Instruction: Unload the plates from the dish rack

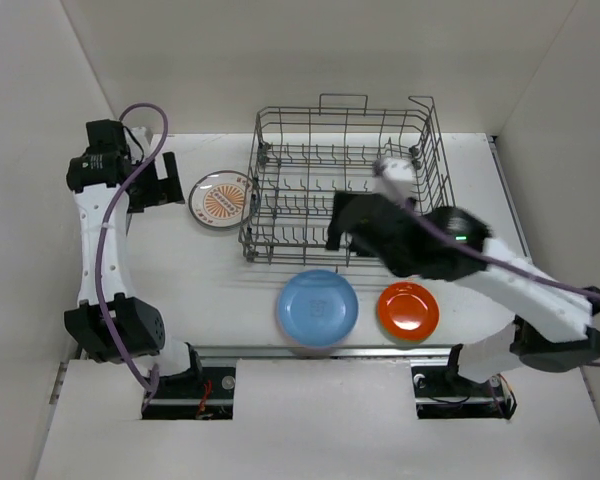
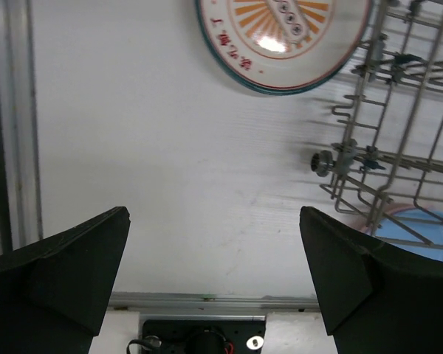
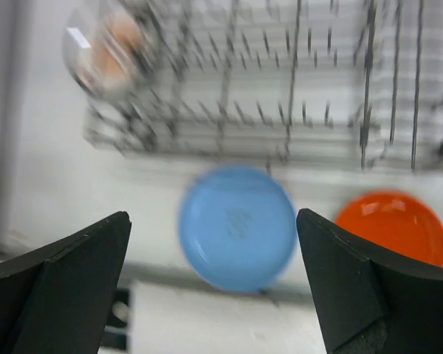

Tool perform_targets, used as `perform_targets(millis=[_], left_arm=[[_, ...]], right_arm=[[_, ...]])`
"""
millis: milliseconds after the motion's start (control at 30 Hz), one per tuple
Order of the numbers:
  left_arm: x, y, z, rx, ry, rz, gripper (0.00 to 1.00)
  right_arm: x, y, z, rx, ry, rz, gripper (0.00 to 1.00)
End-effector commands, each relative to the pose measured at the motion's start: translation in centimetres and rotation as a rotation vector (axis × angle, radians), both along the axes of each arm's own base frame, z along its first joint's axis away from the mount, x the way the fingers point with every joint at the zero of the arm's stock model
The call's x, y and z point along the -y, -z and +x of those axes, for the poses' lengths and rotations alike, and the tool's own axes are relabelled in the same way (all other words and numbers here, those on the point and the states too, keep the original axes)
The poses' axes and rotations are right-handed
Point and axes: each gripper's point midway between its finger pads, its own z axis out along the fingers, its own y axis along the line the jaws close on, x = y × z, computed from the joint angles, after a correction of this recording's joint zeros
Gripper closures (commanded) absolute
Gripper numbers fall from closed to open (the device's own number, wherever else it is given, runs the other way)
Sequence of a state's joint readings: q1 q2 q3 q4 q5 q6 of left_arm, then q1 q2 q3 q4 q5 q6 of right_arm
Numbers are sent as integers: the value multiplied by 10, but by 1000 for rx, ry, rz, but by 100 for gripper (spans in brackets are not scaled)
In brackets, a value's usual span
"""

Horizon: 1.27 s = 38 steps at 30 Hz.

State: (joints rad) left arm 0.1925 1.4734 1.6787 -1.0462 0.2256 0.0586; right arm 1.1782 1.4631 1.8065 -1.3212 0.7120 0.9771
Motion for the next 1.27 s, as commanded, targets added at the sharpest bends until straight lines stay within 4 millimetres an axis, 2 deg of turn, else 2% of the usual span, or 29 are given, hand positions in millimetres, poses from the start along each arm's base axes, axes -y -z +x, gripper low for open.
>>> perform_targets(millis=[0, 100, 133, 167, 200, 233, 300, 333, 367, 433, 467, 567, 667, 767, 900, 1233], left_arm=[[-30, -29, -11, 75, -132, 77, 0], [-37, -37, -20, 94, -161, 82, 0], [-40, -36, -24, 95, -172, 83, 0], [-41, -41, -28, 107, -180, 95, 0], [-41, -32, -29, 83, -171, 97, 0], [-42, -32, -34, 83, -180, 109, 0], [-43, -34, -38, 83, -197, 114, 0], [-42, -36, -43, 81, -197, 114, 0], [-41, -34, -46, 69, -197, 111, 0], [-35, -42, -50, 108, -182, 98, 0], [-34, -45, -52, 119, -183, 100, 0], [-34, -49, -53, 153, -184, 107, 0], [-34, -49, -53, 154, -184, 107, 0], [-33, -39, -56, 122, -183, 101, 0], [-31, -37, -59, 127, -177, 94, 0], [-29, -35, -60, 130, -164, 93, 0]], right_arm=[[94, -136, 9, 354, 140, 118, 0], [160, -195, 2, 524, 278, 200, 0], [194, -209, -8, 565, 316, 275, 0], [210, -213, -13, 590, 331, 287, 0], [222, -221, -17, 616, 356, 356, 0], [244, -211, -25, 629, 374, 377, 0], [261, -203, -32, 638, 384, 417, 0], [261, -195, -33, 632, 365, 421, 0], [280, -193, -42, 640, 365, 473, 0], [289, -191, -49, 642, 342, 524, 0], [300, -187, -55, 646, 339, 554, 0], [306, -182, -59, 649, 331, 580, 0], [303, -175, -59, 640, 315, 560, 0], [300, -173, -58, 636, 305, 553, 0], [296, -169, -56, 631, 300, 534, 0], [300, -163, -59, 629, 292, 539, 0]])
